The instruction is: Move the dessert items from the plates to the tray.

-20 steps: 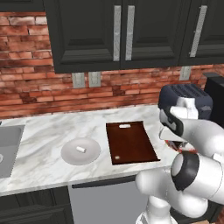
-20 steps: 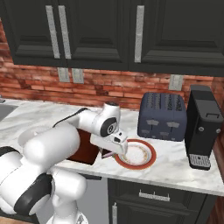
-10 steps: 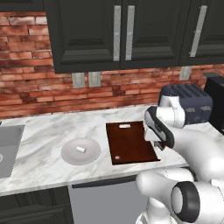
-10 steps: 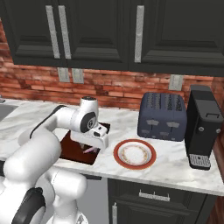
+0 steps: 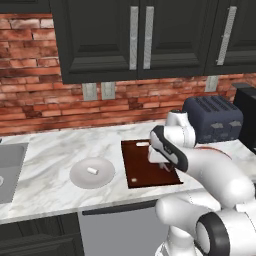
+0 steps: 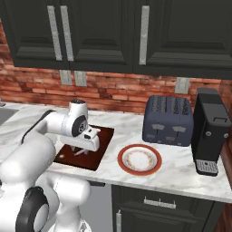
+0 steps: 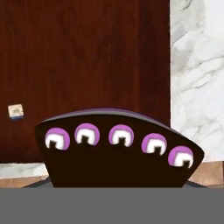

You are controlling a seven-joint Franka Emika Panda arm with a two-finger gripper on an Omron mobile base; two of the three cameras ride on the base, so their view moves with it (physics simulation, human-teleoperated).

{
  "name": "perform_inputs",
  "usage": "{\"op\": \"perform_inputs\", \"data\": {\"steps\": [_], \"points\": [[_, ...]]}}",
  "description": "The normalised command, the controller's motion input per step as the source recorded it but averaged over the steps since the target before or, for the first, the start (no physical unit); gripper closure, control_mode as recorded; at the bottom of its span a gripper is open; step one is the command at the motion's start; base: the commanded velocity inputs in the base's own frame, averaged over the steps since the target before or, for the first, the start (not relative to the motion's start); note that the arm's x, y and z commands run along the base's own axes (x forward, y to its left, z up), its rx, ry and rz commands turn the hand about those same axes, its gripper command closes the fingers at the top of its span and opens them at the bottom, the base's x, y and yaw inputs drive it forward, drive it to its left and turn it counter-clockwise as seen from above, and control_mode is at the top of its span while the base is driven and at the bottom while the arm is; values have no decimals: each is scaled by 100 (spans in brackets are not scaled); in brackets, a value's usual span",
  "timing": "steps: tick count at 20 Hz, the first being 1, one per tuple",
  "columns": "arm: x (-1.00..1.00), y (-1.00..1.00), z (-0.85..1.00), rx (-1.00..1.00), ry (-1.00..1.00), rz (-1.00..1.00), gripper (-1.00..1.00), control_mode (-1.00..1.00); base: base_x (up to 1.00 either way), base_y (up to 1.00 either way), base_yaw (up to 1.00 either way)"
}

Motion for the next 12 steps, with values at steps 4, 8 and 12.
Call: {"op": "perform_inputs", "data": {"steps": [4,8,12], "points": [[47,26,-10,8,0,5,100,-100,0,0,0],[26,10,-23,6,0,5,100,-100,0,0,0],[1,2,-29,0,0,5,100,-100,0,0,0]]}}
